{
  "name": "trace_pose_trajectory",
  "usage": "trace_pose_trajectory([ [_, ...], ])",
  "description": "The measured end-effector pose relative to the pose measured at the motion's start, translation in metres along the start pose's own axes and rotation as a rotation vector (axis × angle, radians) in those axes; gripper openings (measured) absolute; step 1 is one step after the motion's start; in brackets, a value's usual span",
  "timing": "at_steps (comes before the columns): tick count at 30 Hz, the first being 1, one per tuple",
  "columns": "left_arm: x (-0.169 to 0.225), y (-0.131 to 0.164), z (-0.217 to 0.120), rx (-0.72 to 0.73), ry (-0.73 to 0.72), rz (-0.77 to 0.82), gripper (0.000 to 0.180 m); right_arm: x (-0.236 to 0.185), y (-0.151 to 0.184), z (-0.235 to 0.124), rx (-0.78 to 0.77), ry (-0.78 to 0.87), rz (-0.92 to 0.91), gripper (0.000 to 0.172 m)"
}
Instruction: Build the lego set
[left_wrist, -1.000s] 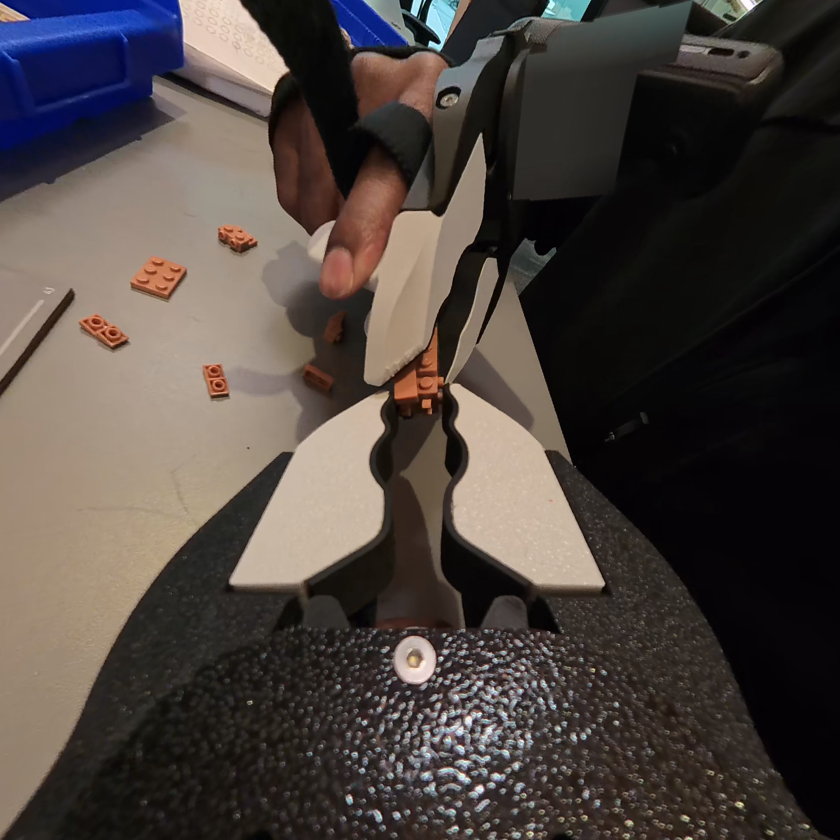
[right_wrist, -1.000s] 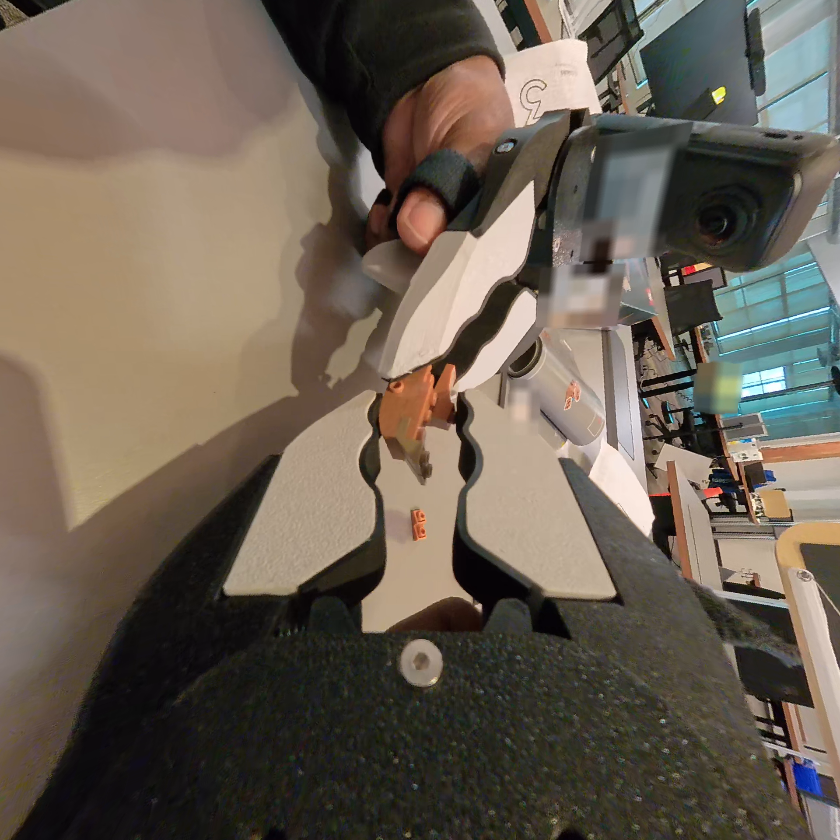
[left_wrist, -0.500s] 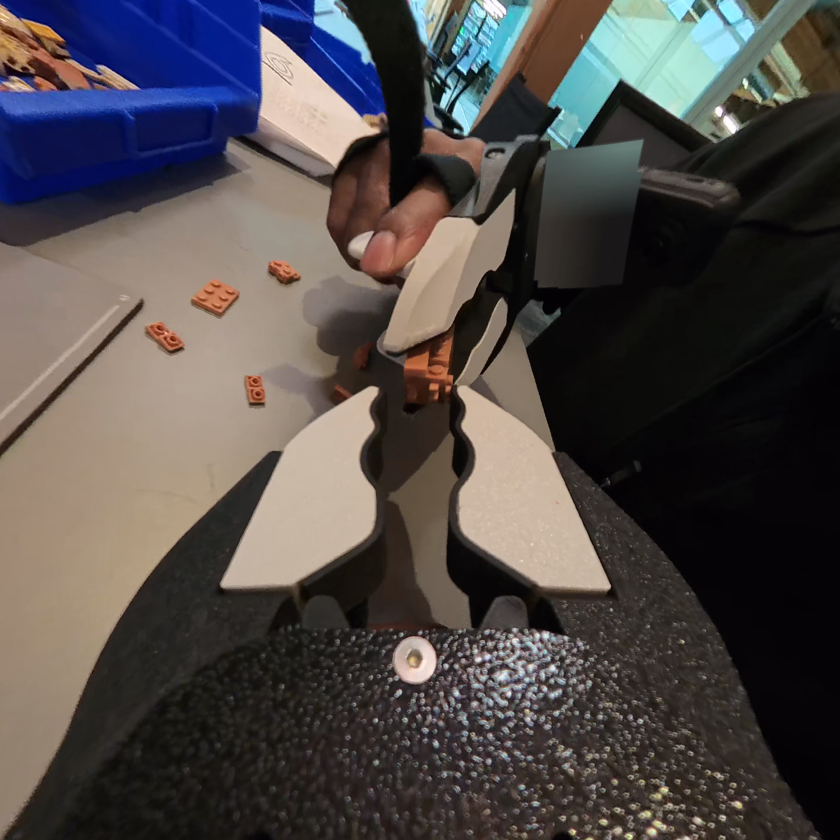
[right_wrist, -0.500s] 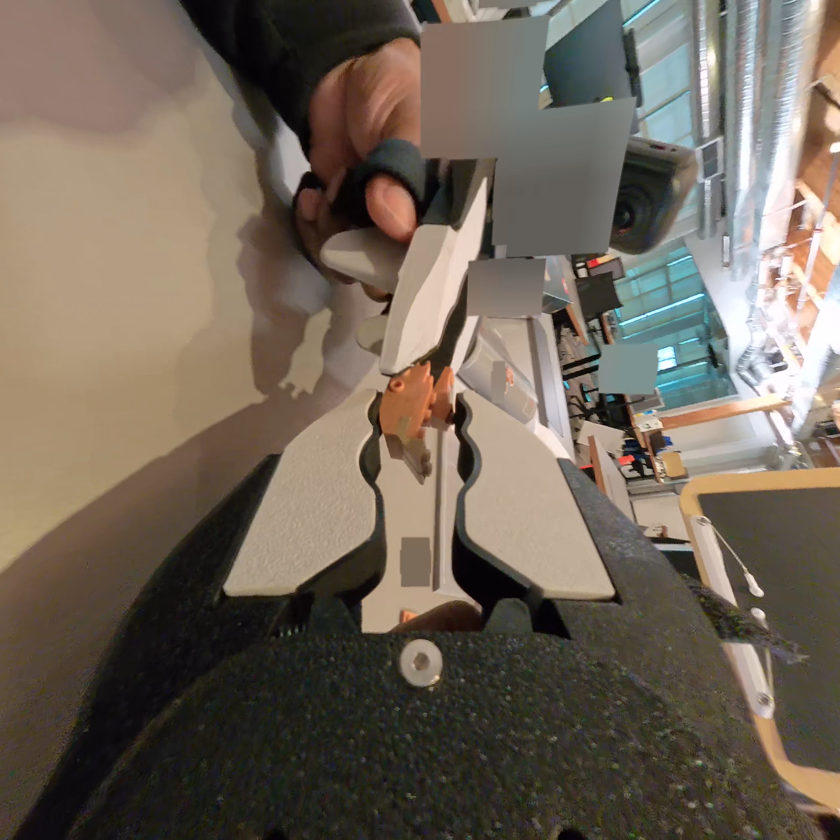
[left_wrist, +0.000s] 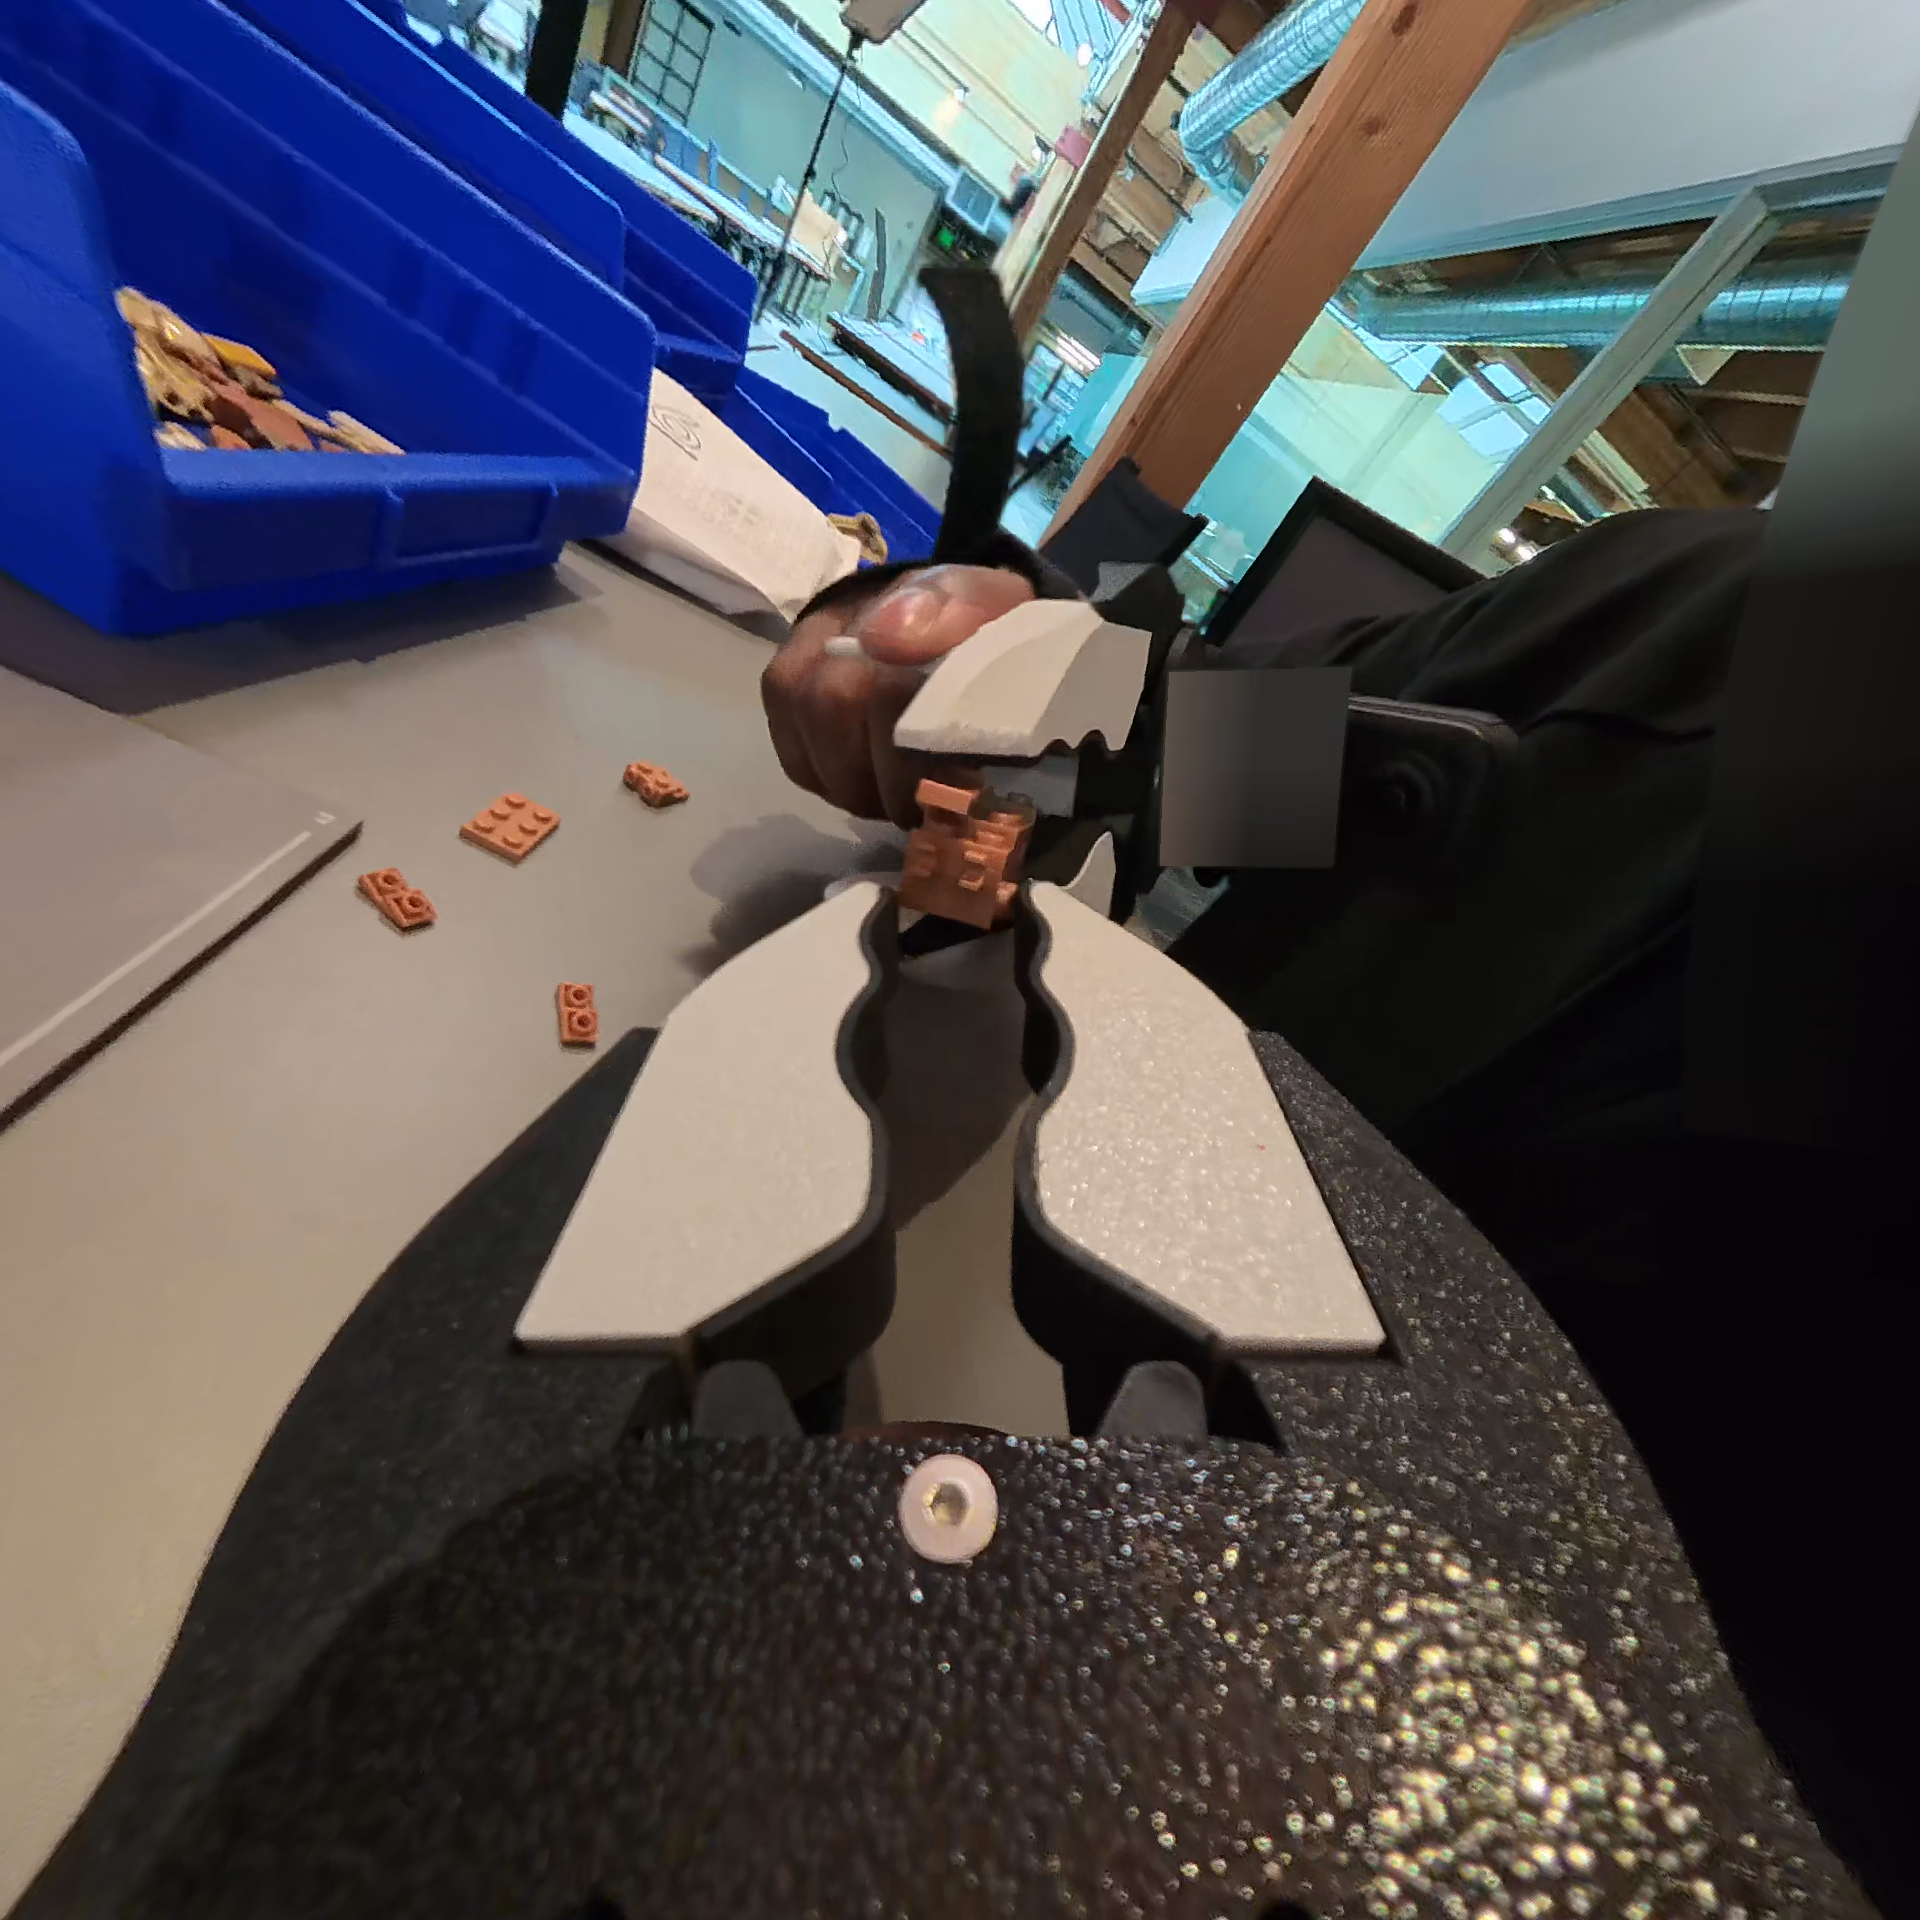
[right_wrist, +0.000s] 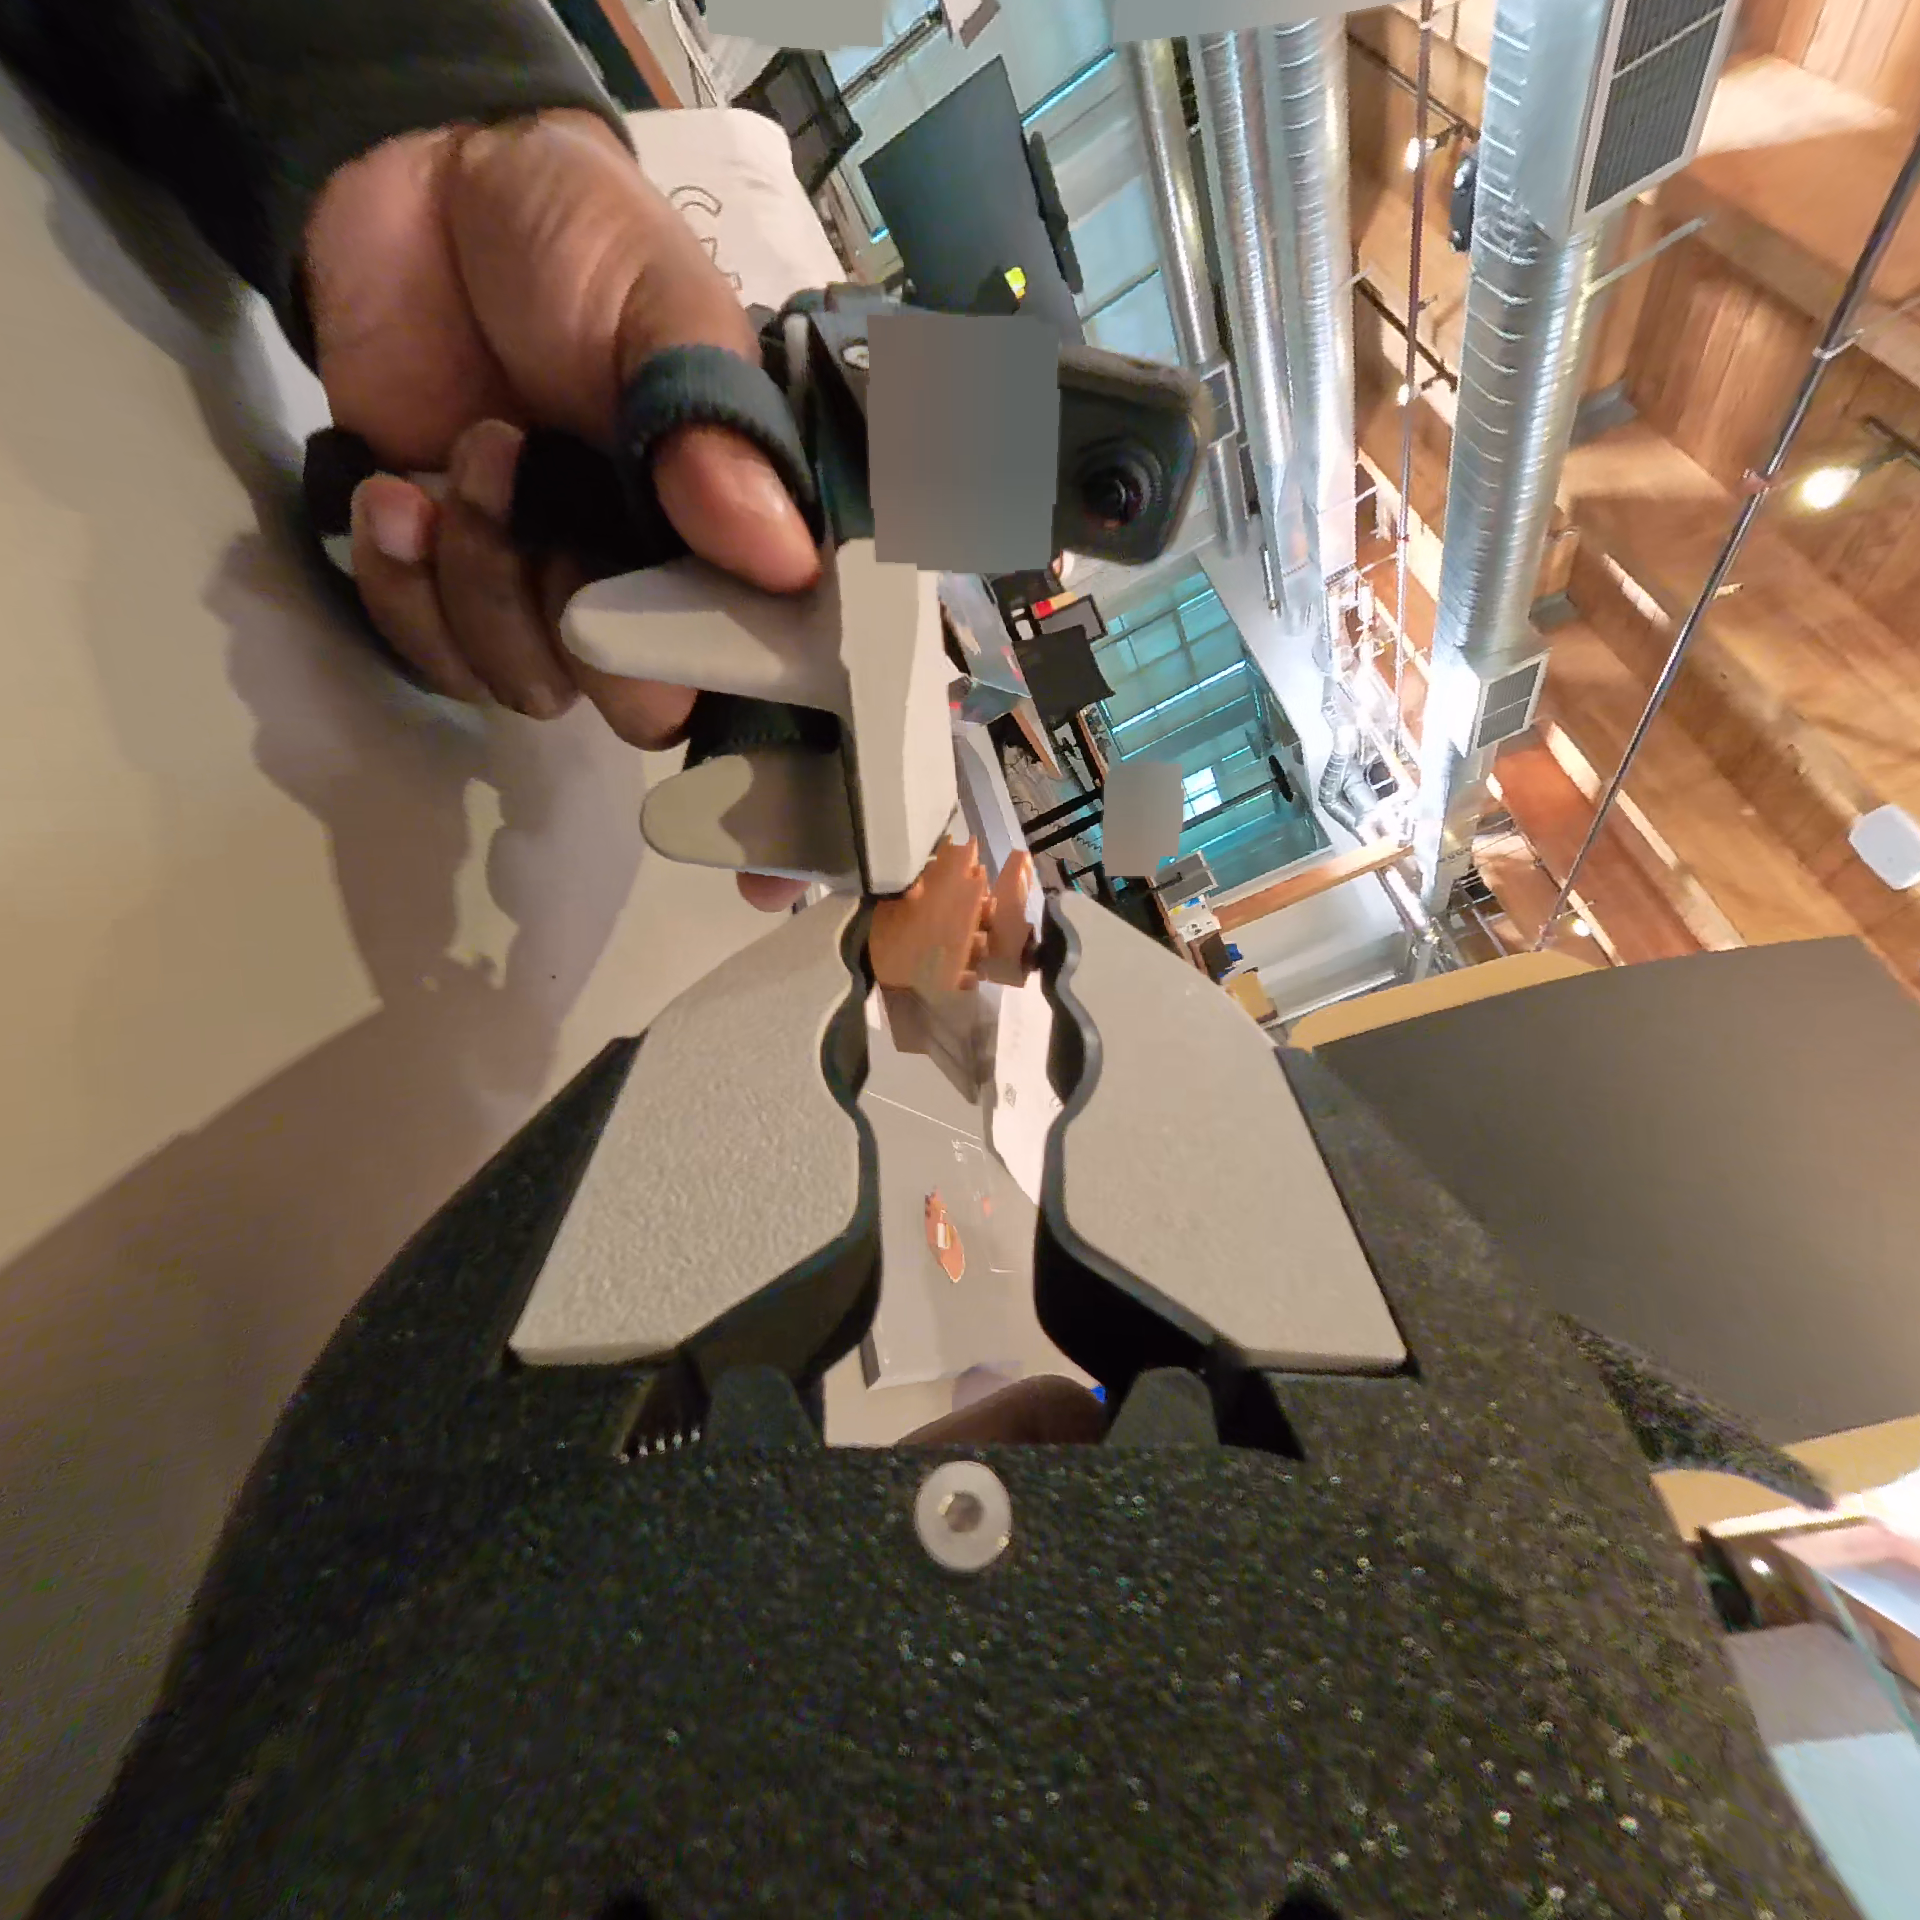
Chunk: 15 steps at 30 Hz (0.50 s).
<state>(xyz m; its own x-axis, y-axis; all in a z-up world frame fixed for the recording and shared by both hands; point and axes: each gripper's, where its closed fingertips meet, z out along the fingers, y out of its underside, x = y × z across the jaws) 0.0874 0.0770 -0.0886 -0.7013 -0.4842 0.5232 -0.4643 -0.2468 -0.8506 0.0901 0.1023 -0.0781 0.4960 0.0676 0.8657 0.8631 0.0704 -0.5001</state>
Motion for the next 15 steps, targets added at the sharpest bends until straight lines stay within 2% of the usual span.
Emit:
trace_pose_trajectory([
  [15, -0.0031, -0.0018, 0.0017, 0.003, -0.08, 0.123, 0.017, -0.0029, 0.0045, 0.0021, 0.001, -0.051, 0.165, 0.031],
])
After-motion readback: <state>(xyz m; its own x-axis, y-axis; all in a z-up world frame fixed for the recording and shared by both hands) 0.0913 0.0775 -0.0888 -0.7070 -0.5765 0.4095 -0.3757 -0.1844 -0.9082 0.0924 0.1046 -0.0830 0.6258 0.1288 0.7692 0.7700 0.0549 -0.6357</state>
